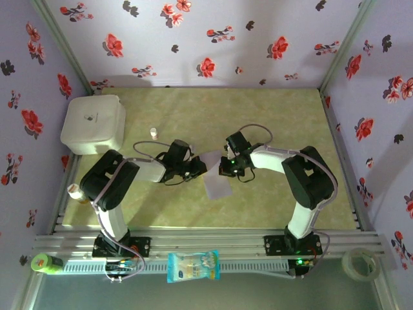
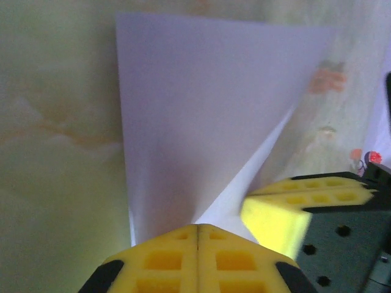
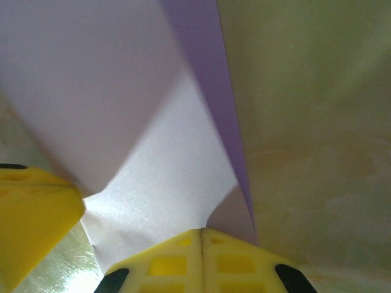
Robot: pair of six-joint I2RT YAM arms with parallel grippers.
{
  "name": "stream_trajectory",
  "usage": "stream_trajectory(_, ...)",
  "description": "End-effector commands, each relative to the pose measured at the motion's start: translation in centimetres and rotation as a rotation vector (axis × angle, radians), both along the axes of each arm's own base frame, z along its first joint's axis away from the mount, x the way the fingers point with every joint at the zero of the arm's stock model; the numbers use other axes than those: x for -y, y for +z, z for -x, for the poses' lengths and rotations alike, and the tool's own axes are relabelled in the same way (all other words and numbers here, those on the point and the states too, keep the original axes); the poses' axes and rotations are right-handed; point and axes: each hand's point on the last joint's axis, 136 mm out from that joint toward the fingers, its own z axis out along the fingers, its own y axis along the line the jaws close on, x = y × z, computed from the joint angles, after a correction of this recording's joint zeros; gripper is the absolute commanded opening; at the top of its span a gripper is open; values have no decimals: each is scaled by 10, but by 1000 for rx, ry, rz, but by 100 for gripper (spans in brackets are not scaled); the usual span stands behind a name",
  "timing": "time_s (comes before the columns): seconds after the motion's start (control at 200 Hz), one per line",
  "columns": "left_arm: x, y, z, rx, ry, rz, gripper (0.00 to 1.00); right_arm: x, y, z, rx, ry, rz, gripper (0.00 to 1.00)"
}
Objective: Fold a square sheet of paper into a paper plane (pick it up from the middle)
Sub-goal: First fold the square sheet of paper in half at the center of the table.
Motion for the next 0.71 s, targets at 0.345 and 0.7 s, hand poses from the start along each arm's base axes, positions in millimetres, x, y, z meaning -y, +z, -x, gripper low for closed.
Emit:
stream_trajectory(0.345, -20, -18, 4, -78, 5, -164, 5, 41, -40, 33, -127, -20, 189, 0)
stream_trajectory(0.7, -5, -5, -24, -46, -49, -199, 6, 42, -40, 33, -127, -15, 193, 0)
